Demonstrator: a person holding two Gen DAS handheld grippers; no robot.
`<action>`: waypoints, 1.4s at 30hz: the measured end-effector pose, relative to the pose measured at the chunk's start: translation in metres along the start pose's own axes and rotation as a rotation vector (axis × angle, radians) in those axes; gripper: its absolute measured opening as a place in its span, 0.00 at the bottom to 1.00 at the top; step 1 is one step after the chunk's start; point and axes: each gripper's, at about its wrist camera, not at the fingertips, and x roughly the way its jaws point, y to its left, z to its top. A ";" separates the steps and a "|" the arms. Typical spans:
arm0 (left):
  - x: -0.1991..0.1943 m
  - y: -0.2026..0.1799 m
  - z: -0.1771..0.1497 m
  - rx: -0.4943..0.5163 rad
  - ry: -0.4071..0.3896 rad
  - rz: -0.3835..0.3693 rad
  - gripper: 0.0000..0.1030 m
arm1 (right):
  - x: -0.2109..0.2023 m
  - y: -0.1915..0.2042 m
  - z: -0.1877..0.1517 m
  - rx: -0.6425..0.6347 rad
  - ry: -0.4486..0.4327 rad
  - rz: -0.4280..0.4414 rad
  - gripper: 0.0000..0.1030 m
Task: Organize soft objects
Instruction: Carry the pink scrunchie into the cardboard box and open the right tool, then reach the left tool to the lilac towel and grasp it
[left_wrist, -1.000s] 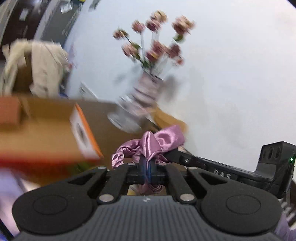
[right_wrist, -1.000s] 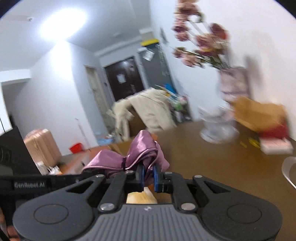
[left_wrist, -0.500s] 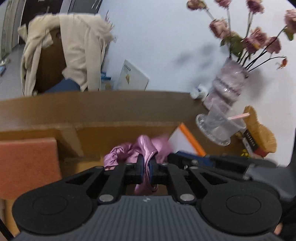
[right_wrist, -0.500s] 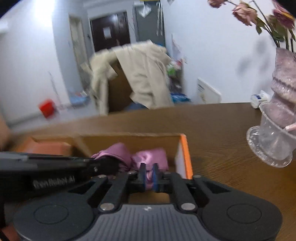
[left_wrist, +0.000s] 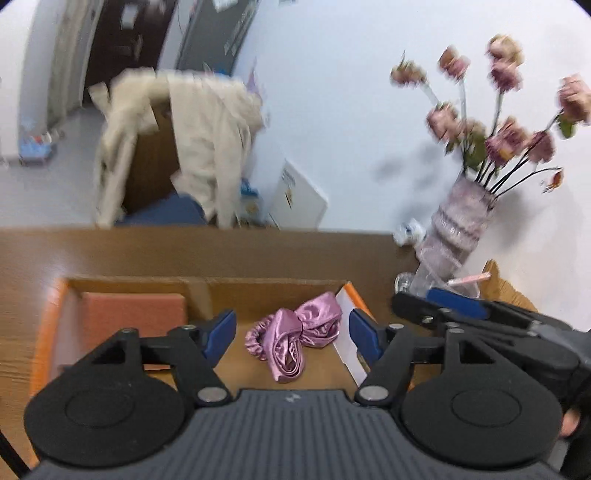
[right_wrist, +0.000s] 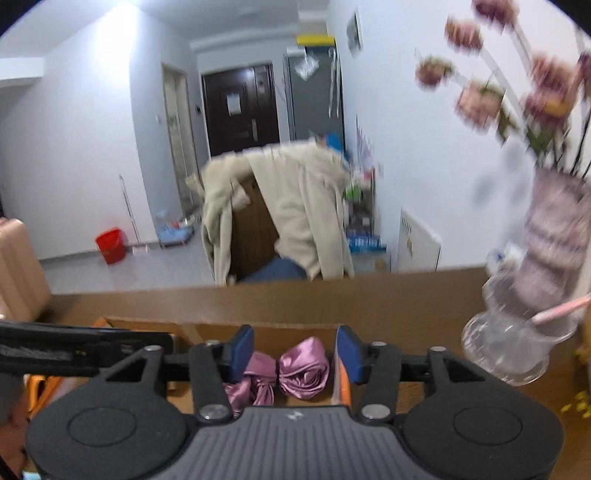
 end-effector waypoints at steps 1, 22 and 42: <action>-0.022 -0.006 -0.002 0.028 -0.035 0.000 0.70 | -0.017 0.000 0.002 -0.010 -0.021 0.008 0.50; -0.267 0.005 -0.278 0.131 -0.442 0.230 1.00 | -0.255 0.094 -0.218 -0.082 -0.302 -0.021 0.98; -0.242 0.034 -0.299 0.060 -0.264 0.184 1.00 | -0.237 0.129 -0.269 -0.005 -0.077 0.048 0.84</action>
